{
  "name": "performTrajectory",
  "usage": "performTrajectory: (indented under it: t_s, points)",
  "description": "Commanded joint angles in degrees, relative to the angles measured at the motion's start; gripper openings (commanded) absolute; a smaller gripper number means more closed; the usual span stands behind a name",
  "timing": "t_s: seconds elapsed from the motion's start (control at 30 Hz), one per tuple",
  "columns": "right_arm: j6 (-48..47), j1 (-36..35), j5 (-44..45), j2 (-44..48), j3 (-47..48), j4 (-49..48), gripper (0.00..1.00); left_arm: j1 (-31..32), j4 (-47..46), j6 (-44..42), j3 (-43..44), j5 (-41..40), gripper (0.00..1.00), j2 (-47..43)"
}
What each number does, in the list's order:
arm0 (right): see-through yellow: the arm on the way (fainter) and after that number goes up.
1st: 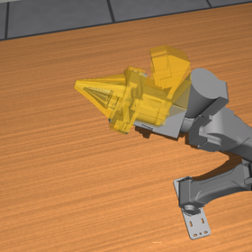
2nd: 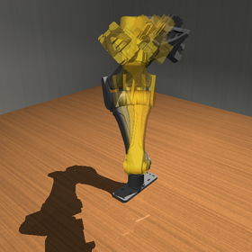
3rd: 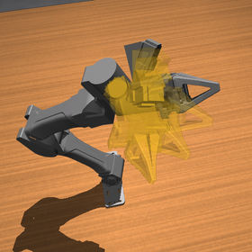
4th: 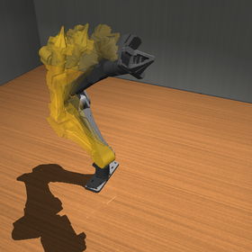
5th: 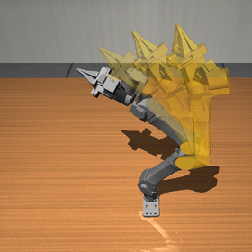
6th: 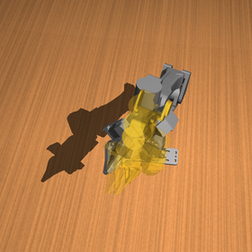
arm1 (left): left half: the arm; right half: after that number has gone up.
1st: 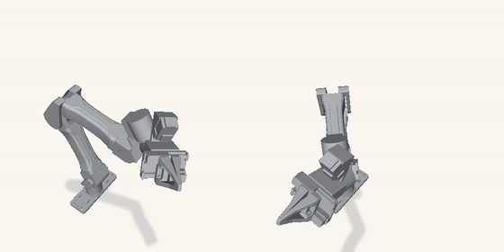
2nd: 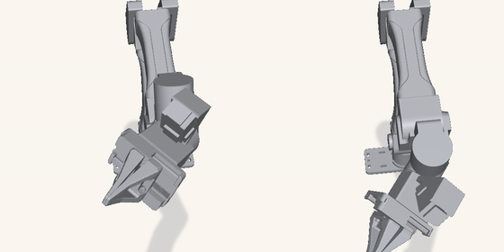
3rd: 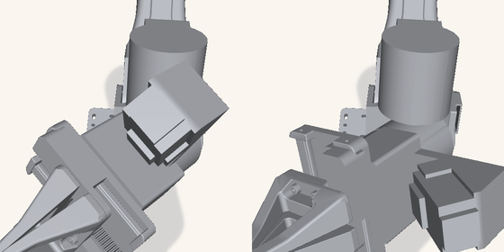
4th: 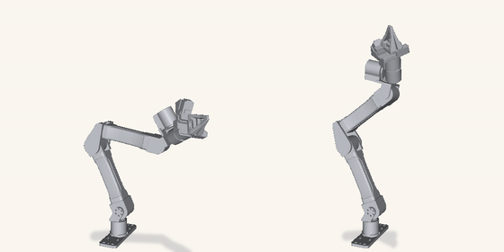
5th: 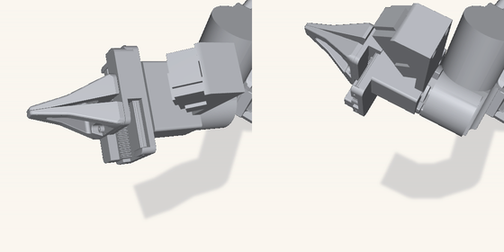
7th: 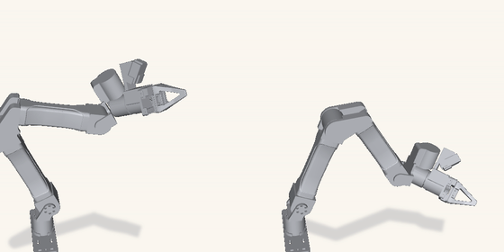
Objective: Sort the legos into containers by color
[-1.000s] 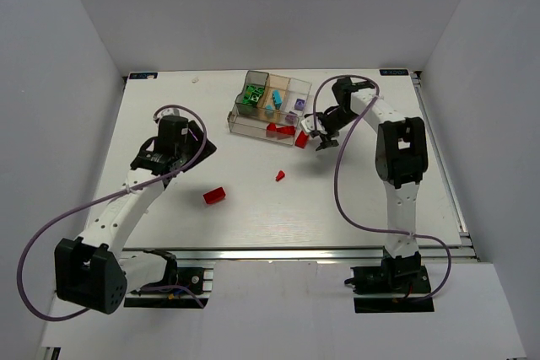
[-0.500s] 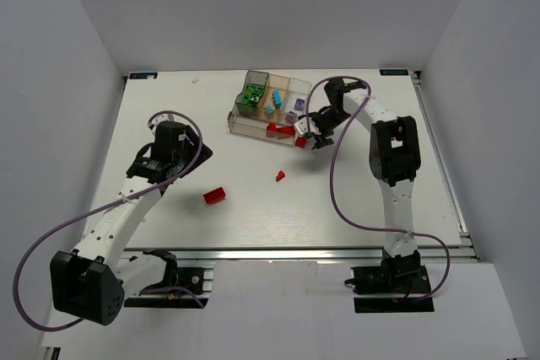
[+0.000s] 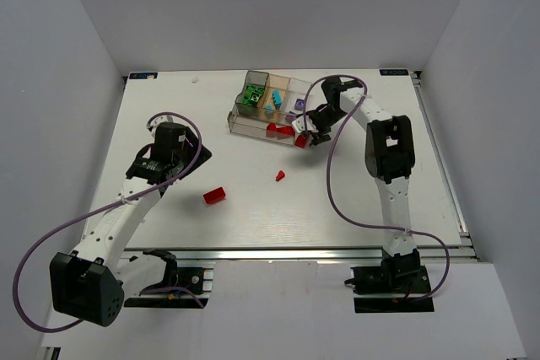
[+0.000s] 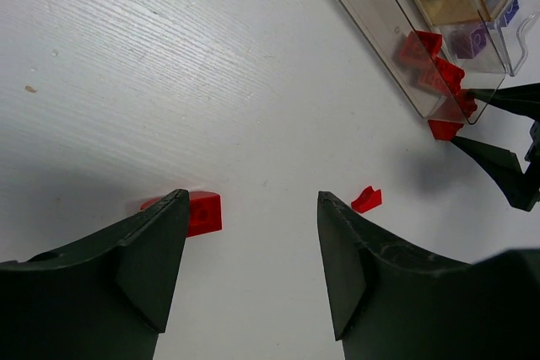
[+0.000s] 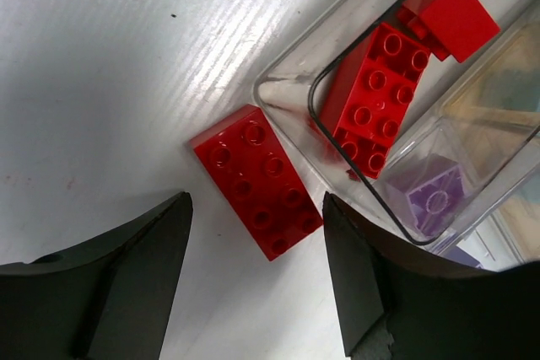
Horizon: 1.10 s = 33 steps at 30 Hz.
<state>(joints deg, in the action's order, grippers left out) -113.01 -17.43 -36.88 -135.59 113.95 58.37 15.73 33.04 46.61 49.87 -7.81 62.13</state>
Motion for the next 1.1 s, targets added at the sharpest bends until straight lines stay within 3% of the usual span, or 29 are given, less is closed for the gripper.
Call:
performTrajectory:
  t_s: [0.0,0.3,0.6,0.93,1.07]
  points:
    - [-11.4,-0.8,0.9,-1.3,3.0,1.5,0.68,0.1,0.7,0.3,0.5,-1.2,0.72,-1.0]
    - [-14.5,-1.3,2.8,-2.0,3.4,2.6,0.62,0.1,1.2,0.5,0.5,-1.6,0.72,-1.0]
    - [-19.1,-1.4,7.8,-1.0,0.9,10.8,0.51,0.1,0.3,0.8,-0.2,-1.6,0.72,-1.0]
    - [-15.9,-1.3,8.7,4.8,-8.0,7.9,0.54,0.1,-0.8,0.6,-0.9,-0.7,0.72,-0.6]
    - [-11.9,-1.4,8.4,3.8,-5.7,8.3,0.48,0.1,-0.1,0.6,-1.0,-1.2,0.72,-1.4]
